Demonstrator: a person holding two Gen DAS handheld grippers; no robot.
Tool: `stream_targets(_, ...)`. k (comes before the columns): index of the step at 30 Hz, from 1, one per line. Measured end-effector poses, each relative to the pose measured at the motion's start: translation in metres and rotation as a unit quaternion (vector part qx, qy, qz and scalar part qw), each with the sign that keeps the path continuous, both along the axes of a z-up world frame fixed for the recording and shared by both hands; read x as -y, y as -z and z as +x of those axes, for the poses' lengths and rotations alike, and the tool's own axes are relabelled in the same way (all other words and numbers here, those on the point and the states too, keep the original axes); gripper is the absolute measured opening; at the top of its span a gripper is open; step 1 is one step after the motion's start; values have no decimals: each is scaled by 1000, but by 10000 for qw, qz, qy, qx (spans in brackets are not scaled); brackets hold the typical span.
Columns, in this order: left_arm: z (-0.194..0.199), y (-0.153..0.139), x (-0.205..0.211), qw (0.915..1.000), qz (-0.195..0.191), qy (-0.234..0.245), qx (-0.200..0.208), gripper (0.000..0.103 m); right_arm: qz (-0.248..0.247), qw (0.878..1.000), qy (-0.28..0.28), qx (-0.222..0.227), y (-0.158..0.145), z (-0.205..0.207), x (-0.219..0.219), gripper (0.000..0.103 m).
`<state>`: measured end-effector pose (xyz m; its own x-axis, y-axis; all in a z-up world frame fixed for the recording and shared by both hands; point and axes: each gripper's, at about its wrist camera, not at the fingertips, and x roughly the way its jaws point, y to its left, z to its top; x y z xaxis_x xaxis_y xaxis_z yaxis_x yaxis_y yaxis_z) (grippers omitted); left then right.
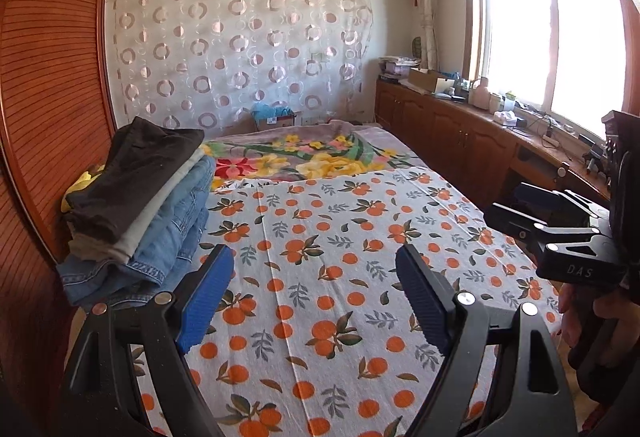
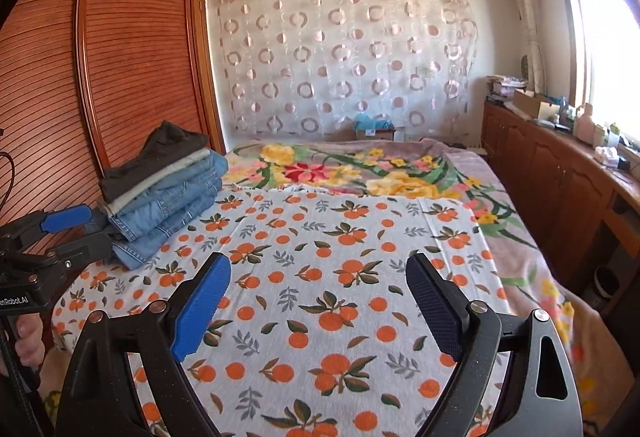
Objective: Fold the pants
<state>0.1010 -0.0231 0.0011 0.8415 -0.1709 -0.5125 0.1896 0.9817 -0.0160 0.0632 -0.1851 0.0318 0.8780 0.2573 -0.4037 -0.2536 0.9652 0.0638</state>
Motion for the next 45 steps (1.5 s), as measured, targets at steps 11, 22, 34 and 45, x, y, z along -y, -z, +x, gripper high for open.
stream_targets(11, -28, -11, -7, 9998, 35, -198, 96, 84, 37, 9999, -19, 142, 0, -25, 1, 90)
stream_targets(22, -50, -12, -21, 9991, -59, -314, 270, 84, -22, 9993, 77, 376, 6, -39, -3, 90)
stream_targets(34, -50, -3, -31, 9987, -127, -451, 200, 84, -23, 9991, 71, 424, 16, -34, 0, 90)
stream_targets(45, -48, 3, -34, 9986, -128, -472, 177, 84, 8, 9992, 64, 396, 22, -28, 2, 90)
